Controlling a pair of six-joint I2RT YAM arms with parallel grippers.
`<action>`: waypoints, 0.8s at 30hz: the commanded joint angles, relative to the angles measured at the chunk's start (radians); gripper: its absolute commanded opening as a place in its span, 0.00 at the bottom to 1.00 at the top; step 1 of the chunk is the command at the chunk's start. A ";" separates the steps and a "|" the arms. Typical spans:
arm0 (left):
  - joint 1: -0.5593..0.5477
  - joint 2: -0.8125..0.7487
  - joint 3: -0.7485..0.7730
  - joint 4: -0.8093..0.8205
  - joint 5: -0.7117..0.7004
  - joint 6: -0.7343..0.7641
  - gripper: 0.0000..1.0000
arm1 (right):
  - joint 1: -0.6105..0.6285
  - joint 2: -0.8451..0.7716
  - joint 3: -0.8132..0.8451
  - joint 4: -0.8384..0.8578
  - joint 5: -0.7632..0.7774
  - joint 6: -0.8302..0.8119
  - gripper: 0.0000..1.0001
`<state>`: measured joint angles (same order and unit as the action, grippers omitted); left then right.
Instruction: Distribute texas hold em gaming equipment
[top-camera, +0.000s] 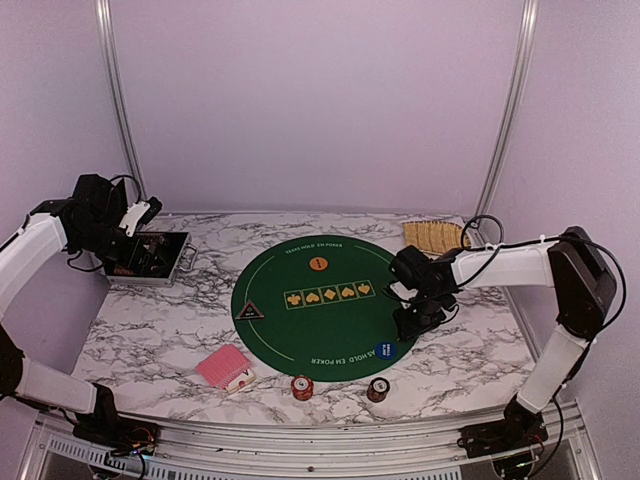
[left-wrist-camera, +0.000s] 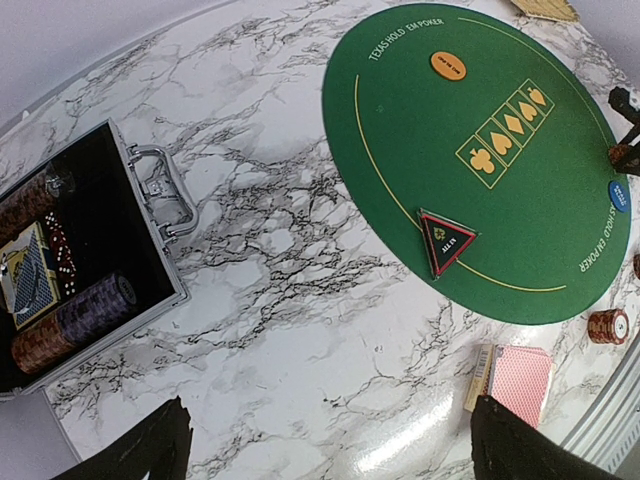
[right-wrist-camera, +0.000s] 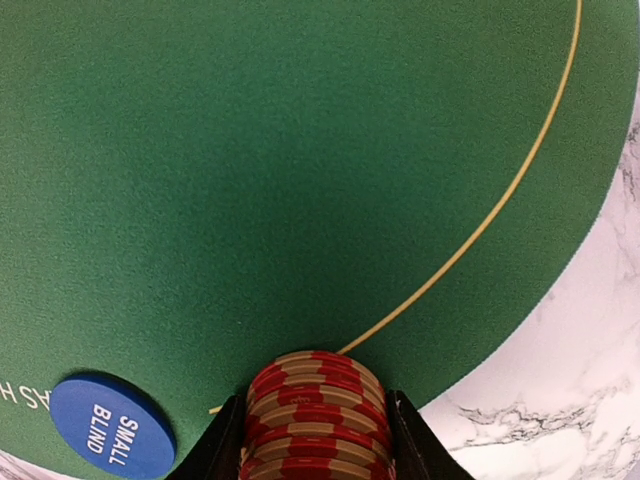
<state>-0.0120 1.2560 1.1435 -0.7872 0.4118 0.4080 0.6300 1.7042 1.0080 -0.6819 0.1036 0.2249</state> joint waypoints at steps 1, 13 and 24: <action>0.004 -0.001 0.032 -0.024 0.020 0.004 0.99 | -0.003 0.012 0.024 -0.003 0.028 0.013 0.39; 0.005 0.011 0.033 -0.024 0.020 0.000 0.99 | 0.002 0.005 0.090 -0.037 0.093 0.009 0.63; 0.004 0.004 0.034 -0.025 0.013 0.000 0.99 | 0.271 0.017 0.426 -0.185 0.109 -0.004 0.79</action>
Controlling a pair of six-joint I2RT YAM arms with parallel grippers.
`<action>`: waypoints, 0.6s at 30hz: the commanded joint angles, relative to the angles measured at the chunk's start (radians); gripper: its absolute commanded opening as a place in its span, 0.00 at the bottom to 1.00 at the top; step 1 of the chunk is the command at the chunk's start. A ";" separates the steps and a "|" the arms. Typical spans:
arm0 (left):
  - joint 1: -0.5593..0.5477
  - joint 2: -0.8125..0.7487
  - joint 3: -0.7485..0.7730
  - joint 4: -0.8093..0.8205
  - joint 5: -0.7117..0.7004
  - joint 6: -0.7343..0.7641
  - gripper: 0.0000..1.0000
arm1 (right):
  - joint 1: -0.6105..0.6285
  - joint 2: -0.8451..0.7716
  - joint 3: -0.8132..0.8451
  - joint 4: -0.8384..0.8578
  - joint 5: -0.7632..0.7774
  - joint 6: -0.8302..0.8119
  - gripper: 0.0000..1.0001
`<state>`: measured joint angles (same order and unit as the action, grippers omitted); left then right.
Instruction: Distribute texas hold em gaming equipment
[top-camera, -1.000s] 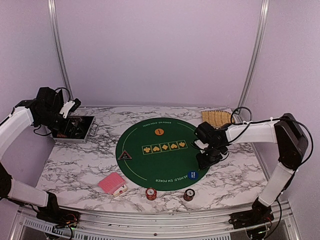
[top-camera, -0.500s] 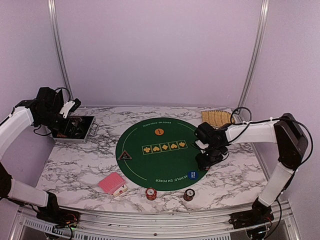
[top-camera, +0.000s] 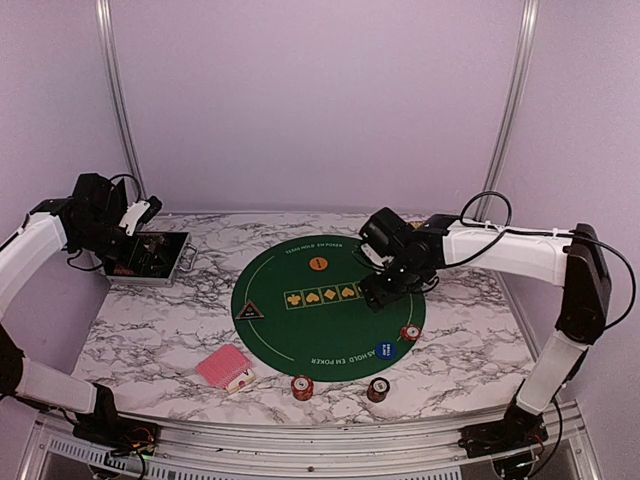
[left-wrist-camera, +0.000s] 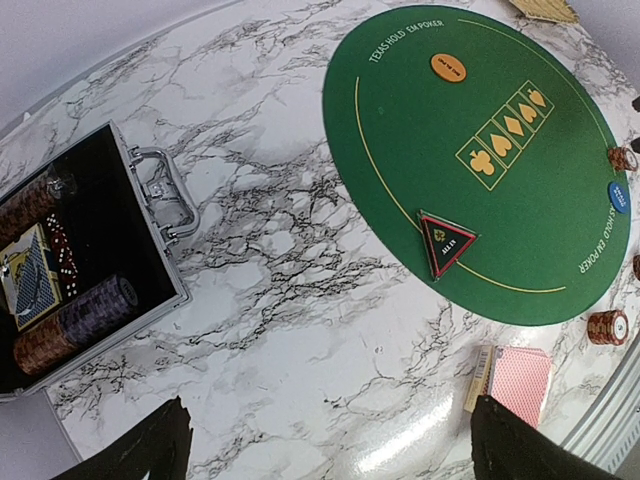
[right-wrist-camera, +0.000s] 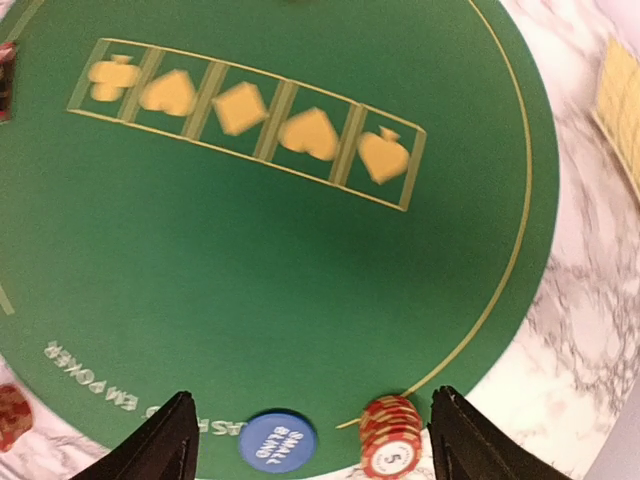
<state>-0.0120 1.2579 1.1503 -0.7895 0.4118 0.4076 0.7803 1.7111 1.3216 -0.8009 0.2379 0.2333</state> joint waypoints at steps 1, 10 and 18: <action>0.005 -0.001 0.026 -0.023 0.012 0.000 0.99 | 0.160 0.021 0.137 -0.074 -0.046 -0.018 0.82; 0.004 -0.011 0.023 -0.024 0.012 0.000 0.99 | 0.410 0.192 0.292 -0.125 -0.210 -0.075 0.92; 0.004 -0.024 0.019 -0.024 0.004 0.006 0.99 | 0.450 0.279 0.297 -0.118 -0.227 -0.096 0.93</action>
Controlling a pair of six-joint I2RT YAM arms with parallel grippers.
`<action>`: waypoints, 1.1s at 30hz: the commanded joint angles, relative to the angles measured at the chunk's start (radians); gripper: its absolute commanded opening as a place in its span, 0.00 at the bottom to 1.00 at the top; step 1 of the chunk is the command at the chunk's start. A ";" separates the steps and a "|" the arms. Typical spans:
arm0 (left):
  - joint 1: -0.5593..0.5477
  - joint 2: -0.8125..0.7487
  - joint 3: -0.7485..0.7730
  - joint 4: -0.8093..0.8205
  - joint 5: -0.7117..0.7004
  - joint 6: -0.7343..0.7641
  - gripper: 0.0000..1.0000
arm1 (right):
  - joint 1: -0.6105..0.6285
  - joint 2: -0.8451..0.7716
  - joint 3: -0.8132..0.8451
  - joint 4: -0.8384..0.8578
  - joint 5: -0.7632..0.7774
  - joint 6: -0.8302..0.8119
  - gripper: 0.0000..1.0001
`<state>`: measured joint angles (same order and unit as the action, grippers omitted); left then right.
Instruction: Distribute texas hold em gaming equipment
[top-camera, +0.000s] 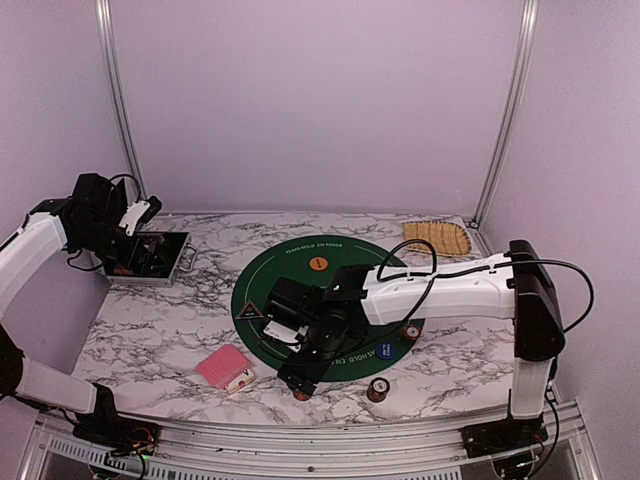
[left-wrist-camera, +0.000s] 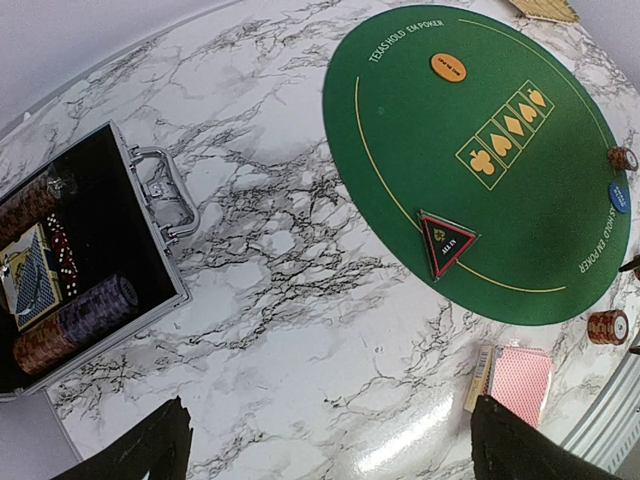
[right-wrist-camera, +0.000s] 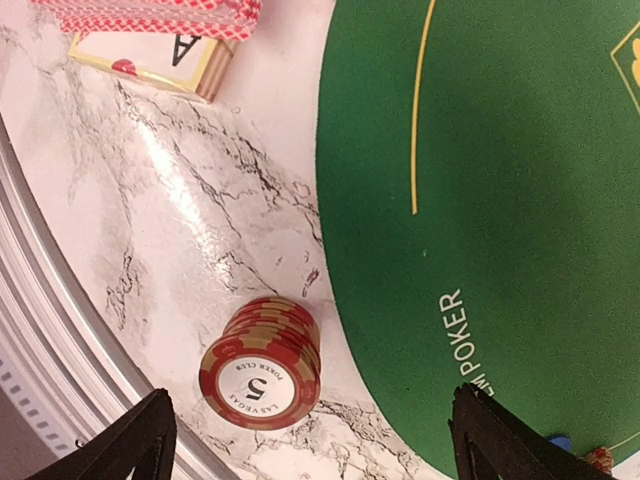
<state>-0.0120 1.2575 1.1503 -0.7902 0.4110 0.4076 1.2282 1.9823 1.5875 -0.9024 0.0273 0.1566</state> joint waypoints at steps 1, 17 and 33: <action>0.004 -0.024 0.019 -0.023 0.003 0.008 0.99 | 0.002 0.012 0.031 -0.013 -0.047 -0.022 0.93; 0.005 -0.020 0.019 -0.023 -0.001 0.011 0.99 | 0.004 0.079 0.037 0.003 -0.132 -0.072 0.83; 0.004 -0.014 0.019 -0.023 -0.004 0.011 0.99 | 0.005 0.086 0.038 0.025 -0.128 -0.074 0.49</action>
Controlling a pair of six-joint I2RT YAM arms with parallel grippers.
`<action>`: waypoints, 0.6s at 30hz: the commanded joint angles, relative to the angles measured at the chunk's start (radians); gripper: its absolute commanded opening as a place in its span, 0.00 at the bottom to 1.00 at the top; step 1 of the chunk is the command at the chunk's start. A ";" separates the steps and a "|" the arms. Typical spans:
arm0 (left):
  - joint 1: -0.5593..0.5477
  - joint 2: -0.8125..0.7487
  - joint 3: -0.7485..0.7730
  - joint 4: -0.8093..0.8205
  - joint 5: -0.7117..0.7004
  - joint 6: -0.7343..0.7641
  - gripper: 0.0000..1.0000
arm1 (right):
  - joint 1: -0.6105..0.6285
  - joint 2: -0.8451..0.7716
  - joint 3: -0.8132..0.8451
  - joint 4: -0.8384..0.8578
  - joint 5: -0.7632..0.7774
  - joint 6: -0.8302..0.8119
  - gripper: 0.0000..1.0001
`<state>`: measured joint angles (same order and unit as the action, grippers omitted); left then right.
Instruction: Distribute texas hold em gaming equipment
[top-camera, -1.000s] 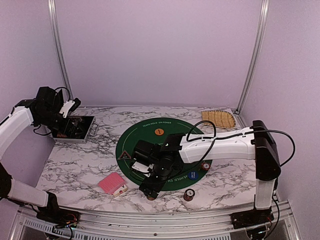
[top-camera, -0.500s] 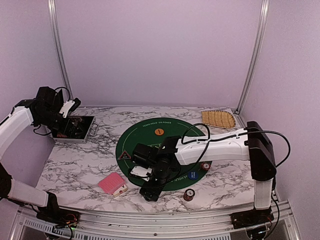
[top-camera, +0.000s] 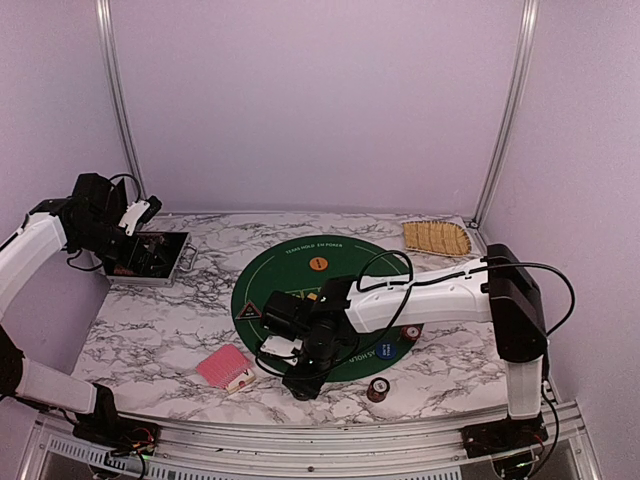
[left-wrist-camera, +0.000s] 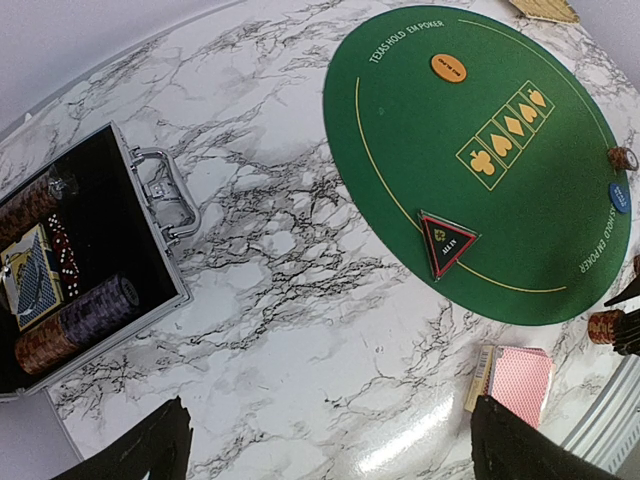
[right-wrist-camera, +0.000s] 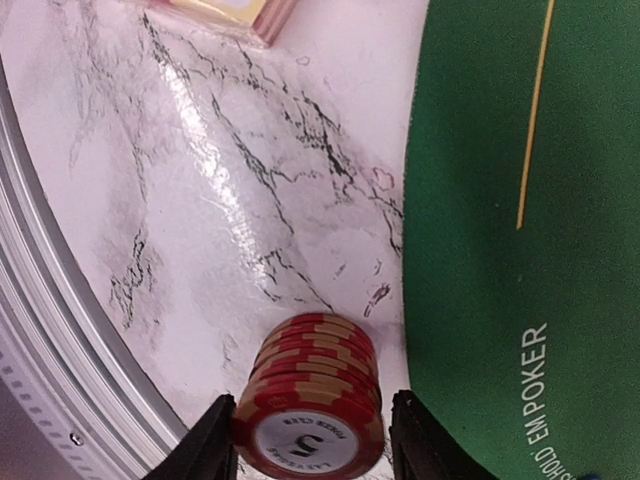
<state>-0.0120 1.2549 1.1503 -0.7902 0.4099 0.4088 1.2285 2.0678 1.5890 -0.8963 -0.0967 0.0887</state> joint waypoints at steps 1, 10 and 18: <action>0.005 -0.011 0.019 -0.023 -0.003 0.011 0.99 | 0.005 -0.002 0.035 0.018 -0.004 -0.006 0.44; 0.006 -0.012 0.022 -0.023 -0.005 0.011 0.99 | 0.006 -0.008 0.023 0.021 -0.004 -0.003 0.30; 0.004 -0.011 0.020 -0.022 -0.005 0.012 0.99 | -0.001 -0.034 0.053 -0.007 0.014 0.002 0.07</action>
<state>-0.0120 1.2549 1.1503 -0.7902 0.4095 0.4091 1.2285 2.0678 1.5921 -0.8928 -0.0959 0.0834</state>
